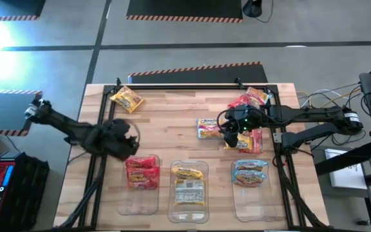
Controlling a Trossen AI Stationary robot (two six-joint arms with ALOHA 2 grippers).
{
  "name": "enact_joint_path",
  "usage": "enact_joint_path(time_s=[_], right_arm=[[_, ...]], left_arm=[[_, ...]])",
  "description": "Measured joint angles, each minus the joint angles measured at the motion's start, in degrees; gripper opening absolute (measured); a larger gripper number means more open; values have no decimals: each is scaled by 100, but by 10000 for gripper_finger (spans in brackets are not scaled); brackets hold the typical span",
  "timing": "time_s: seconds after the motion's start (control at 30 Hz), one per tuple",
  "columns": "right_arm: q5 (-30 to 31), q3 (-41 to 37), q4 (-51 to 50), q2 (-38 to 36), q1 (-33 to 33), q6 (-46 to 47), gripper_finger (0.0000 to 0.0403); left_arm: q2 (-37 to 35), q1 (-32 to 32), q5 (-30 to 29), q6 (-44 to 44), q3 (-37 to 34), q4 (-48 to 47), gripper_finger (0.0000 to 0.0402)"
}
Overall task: Sort Maruchan noodles
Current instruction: Put the yellow noodle pack into the middle transparent bin
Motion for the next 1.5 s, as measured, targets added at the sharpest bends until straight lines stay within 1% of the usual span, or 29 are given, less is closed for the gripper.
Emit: enact_joint_path(time_s=[0.07,0.17,0.33,0.4,0.53,0.57,0.67,0.73,0.8,0.87,0.97,1.13,1.3,1.5], right_arm=[[-1,0,0,0,-2,0,128],[0,0,0,0,-1,0,128],[-1,0,2,0,-2,0,128],[0,0,2,0,0,0,128],[0,0,2,0,-2,0,128],[0,0,2,0,-2,0,128],[-1,0,2,0,0,0,128],[0,0,2,0,-1,0,128],[0,0,2,0,0,0,128],[0,0,2,0,-2,0,128],[0,0,0,0,-1,0,128],[-1,0,2,0,-1,0,128],[0,0,2,0,-2,-1,128],[-1,0,2,0,0,0,128]], left_arm=[[-95,576,312,828,-110,406,220],[-181,1490,792,1836,-327,972,220],[-148,2954,1302,3153,-641,1800,220],[-46,3525,1448,3534,-689,2047,220],[247,4678,1502,3914,-698,2193,220],[324,4970,1616,4047,-701,2246,220],[619,5757,2265,4576,-701,2658,220],[848,6171,2675,4818,-701,3026,220],[1076,6464,2918,4880,-701,3413,220],[1273,6630,2929,4802,-701,3642,220],[1519,6784,2736,4668,-701,3674,220],[1878,6911,2190,4560,-703,3565,220],[2140,7076,2162,4636,-703,3846,220],[2320,7381,2061,4912,-703,3914,220]])
